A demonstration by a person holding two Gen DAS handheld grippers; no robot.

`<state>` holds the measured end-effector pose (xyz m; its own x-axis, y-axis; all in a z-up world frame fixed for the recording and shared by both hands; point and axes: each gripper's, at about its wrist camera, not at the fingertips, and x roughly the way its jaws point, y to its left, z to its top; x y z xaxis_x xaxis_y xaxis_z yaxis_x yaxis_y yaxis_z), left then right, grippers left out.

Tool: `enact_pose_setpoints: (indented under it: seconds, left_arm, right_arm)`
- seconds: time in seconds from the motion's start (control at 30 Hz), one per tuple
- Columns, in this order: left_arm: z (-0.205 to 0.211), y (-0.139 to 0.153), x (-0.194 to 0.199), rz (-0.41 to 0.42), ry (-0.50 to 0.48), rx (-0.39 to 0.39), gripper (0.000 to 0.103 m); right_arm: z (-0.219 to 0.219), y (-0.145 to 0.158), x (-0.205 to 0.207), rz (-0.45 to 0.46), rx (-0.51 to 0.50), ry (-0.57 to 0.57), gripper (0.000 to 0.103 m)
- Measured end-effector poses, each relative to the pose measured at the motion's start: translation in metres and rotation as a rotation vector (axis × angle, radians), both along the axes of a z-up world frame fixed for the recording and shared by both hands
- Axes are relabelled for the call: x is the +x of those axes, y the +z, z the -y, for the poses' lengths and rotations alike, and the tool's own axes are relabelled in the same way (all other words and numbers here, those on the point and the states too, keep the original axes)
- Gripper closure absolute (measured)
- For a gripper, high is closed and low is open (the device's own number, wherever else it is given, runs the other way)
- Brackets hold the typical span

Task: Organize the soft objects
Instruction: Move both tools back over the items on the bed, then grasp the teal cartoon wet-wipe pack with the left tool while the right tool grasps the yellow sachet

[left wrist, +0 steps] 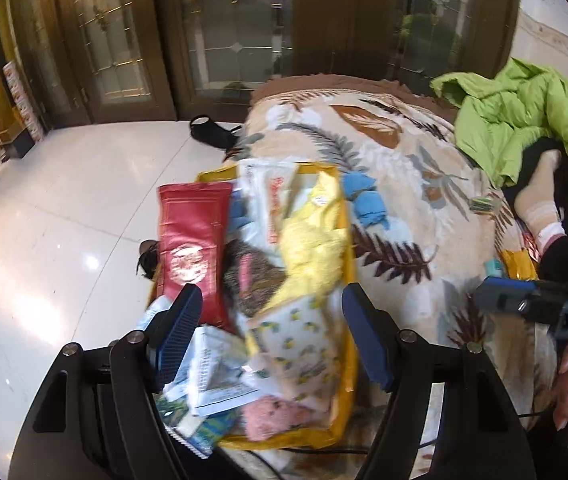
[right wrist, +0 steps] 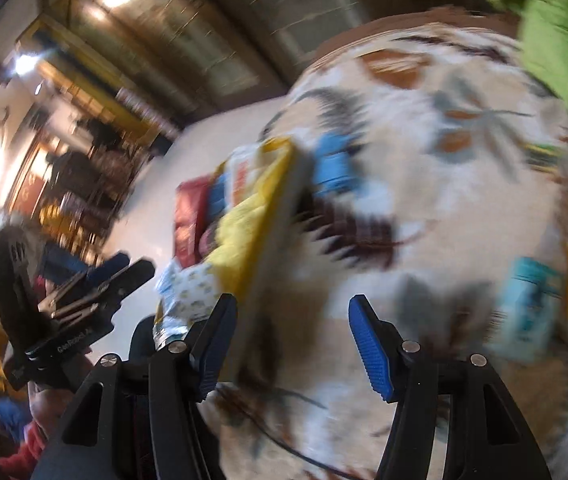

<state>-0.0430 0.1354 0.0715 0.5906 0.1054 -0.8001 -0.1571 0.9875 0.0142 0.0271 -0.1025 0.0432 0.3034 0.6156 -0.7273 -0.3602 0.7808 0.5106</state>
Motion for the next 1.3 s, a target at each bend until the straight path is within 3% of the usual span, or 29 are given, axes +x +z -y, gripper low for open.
enact_pose_setpoints:
  seconds: [0.2,0.4,0.73,1.0,1.3]
  left_arm:
    - [0.039,-0.004,0.014,-0.016,-0.079,0.004,0.031]
    - [0.086,-0.015,0.034,-0.067,-0.195,-0.061,0.031]
    - [0.142,-0.044,0.059,-0.155,-0.280,-0.135,0.031]
    - [0.193,-0.064,0.087,-0.234,-0.353,-0.218,0.031]
    - [0.250,-0.095,0.111,-0.343,-0.435,-0.150,0.031]
  right_arm:
    - [0.095,-0.002,0.006,-0.009,0.024,-0.213,0.039]
    - [0.159,-0.013,0.005,-0.029,0.014,-0.358,0.035]
    - [0.166,-0.038,0.011,-0.078,0.009,-0.375,0.035]
    - [0.189,-0.023,0.019,-0.069,0.065,-0.451,0.034]
    - [0.196,-0.032,0.022,-0.100,0.073,-0.463,0.034]
